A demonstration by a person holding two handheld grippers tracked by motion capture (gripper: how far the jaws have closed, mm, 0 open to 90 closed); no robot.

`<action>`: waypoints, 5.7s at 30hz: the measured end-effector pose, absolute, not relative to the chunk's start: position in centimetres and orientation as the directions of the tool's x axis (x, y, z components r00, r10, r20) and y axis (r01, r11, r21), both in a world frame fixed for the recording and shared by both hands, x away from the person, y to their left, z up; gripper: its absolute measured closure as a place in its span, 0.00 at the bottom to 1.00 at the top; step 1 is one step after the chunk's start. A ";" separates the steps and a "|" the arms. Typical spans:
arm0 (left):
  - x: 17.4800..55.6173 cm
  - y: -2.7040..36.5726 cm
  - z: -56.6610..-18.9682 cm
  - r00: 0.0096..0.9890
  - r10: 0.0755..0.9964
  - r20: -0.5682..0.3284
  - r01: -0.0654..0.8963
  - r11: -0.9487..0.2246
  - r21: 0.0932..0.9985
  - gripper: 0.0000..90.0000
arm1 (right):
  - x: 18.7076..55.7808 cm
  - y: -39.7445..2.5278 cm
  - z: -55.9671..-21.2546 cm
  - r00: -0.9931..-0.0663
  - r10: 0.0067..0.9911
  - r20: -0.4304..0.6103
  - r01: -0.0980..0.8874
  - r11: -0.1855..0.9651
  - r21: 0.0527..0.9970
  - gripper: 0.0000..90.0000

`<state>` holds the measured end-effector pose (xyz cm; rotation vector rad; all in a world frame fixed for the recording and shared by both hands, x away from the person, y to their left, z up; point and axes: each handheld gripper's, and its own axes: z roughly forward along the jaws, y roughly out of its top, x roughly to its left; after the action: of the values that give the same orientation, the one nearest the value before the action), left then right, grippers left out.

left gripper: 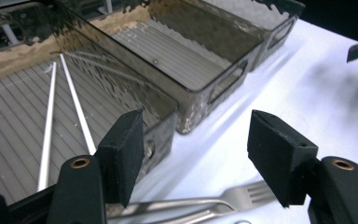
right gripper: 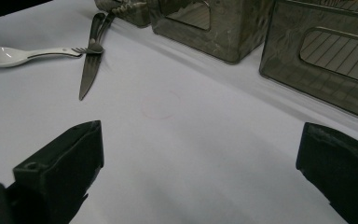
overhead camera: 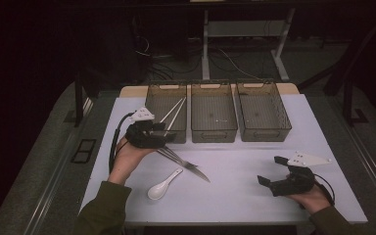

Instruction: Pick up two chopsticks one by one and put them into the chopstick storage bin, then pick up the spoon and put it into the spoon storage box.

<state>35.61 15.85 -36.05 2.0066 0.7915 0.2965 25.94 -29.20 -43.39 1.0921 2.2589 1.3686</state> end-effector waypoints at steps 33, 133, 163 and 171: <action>30.0 16.2 -41.1 0.777 0.623 -0.091 0.434 -0.425 0.794 0.71 | 25.7 -29.3 -43.2 -0.675 0.725 0.137 0.450 0.257 0.855 0.01; 28.0 13.6 -44.0 0.963 0.266 -0.030 0.224 -0.739 0.635 0.81 | 25.8 -29.2 -43.2 -0.676 0.725 0.132 0.448 0.261 0.855 0.01; 27.8 14.1 -42.4 0.942 0.326 -0.077 0.286 -0.661 0.694 0.82 | 25.8 -29.3 -43.2 -0.676 0.725 0.134 0.446 0.257 0.857 0.01; 27.8 14.3 -42.0 0.939 0.334 -0.076 0.286 -0.641 0.712 0.82 | 25.8 -29.3 -43.2 -0.676 0.724 0.134 0.446 0.258 0.857 0.01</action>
<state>27.78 14.33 -42.03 2.3040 0.4357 0.0801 25.80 -29.27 -43.20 1.0814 2.2465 1.3822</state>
